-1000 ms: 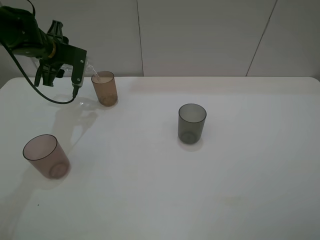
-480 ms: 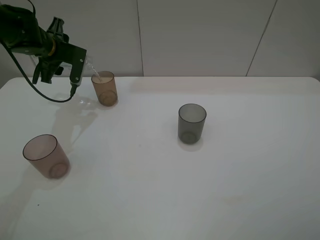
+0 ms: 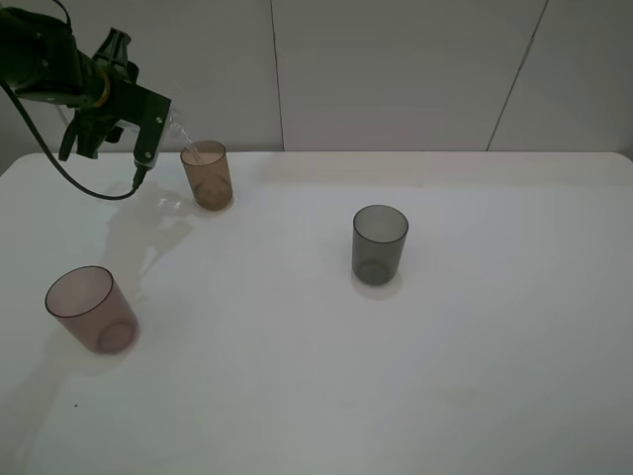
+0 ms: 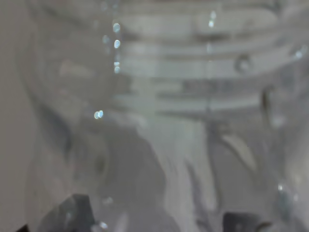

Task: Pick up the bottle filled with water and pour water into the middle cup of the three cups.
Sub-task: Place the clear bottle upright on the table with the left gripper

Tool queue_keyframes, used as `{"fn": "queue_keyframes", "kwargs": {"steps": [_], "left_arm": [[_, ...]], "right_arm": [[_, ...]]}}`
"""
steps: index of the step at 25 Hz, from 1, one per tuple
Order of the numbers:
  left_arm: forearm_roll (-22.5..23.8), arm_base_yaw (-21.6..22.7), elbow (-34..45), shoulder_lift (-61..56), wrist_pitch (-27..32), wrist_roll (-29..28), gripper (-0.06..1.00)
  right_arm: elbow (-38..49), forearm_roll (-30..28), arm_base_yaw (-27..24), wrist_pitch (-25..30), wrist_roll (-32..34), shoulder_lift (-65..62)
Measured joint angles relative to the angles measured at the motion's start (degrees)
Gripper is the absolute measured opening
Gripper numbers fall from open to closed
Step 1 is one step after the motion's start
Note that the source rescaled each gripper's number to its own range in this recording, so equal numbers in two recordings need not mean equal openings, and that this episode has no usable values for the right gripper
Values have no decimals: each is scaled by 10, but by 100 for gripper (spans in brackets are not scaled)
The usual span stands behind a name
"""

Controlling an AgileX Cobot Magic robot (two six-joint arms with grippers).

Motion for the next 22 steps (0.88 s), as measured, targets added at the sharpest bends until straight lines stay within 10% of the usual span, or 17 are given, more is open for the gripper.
{"fn": "queue_keyframes", "kwargs": {"steps": [22], "left_arm": [[54, 0, 0, 0, -16, 0, 1]], "right_arm": [[0, 0, 0, 0, 0, 0]]}}
